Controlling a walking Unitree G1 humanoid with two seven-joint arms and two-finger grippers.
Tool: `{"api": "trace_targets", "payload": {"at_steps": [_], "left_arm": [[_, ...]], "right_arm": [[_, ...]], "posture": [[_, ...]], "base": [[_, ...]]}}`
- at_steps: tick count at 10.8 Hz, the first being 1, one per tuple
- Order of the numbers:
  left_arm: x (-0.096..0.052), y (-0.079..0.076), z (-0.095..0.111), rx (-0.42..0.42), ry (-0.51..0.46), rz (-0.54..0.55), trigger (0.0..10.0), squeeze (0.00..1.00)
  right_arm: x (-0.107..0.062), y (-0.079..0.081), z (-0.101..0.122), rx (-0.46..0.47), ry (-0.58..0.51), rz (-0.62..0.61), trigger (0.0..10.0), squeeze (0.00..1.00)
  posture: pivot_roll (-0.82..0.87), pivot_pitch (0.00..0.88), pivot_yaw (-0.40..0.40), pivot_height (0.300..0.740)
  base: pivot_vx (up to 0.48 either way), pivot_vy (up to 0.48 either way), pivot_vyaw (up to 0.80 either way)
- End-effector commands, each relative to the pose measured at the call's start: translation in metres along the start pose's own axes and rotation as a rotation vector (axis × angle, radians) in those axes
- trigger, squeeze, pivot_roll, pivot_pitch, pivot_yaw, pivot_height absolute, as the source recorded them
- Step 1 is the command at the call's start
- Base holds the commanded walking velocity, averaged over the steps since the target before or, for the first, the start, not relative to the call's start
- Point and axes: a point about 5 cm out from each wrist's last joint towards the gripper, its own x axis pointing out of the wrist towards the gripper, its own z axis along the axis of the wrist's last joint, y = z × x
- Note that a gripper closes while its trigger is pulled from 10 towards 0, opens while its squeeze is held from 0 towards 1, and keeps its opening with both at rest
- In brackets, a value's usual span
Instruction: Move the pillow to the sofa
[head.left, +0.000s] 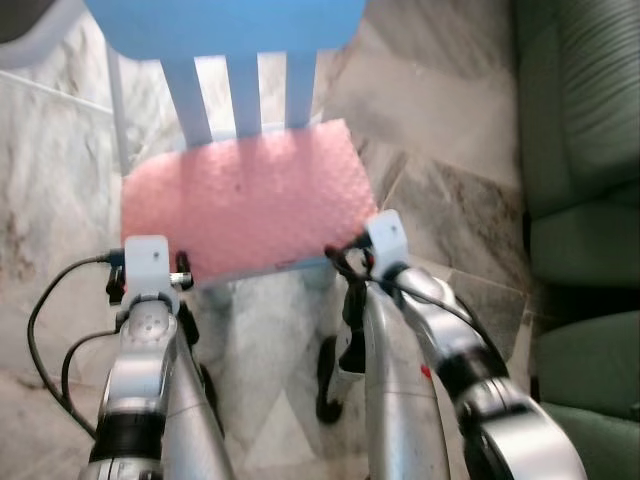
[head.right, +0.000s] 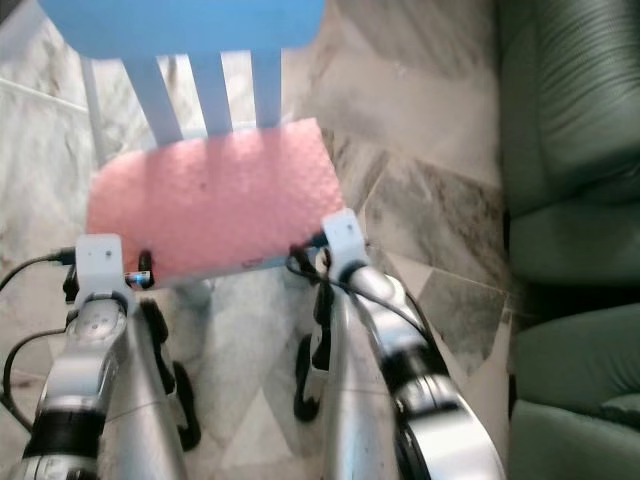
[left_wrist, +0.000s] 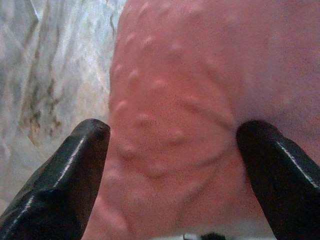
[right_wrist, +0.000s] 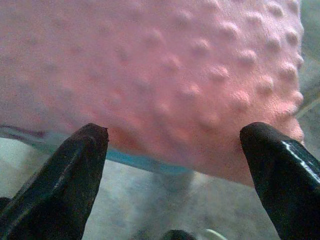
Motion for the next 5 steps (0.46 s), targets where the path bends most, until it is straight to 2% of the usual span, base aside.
{"api": "trace_targets", "payload": {"at_steps": [1, 2, 3, 4, 5], "left_arm": [[0.0, 0.0, -0.017, -0.018, 0.071, 0.015, 10.0, 0.0], [0.009, -0.002, -0.018, -0.053, 0.064, 0.015, 10.0, 0.0], [0.013, -0.006, -0.019, -0.079, 0.056, -0.006, 10.0, 0.0], [0.016, -0.009, -0.026, -0.091, 0.077, -0.015, 0.2, 0.0], [0.019, -0.011, -0.037, -0.089, 0.128, -0.025, 0.0, 0.0]], "right_arm": [[-0.002, -0.003, -0.015, -0.002, 0.05, -0.034, 10.0, 0.0], [0.004, 0.002, -0.016, 0.003, 0.062, -0.051, 10.0, 0.0], [0.007, 0.007, -0.017, 0.023, 0.06, -0.056, 0.0, 0.0], [0.009, 0.013, -0.019, 0.013, 0.072, -0.066, 0.0, 0.0], [0.012, 0.02, -0.019, 0.048, 0.075, -0.075, 0.0, 0.0]], "posture": [[0.04, 0.513, -0.178, 0.535], [0.04, 0.518, -0.184, 0.535], [0.06, 0.522, -0.183, 0.535], [0.07, 0.523, -0.181, 0.535], [0.07, 0.521, -0.177, 0.535]], "base": [[0.0, 0.0, 0.0], [0.0, 0.0, 0.0], [0.0, 0.0, 0.0], [0.0, 0.0, 0.0], [0.0, 0.0, 0.0]]}}
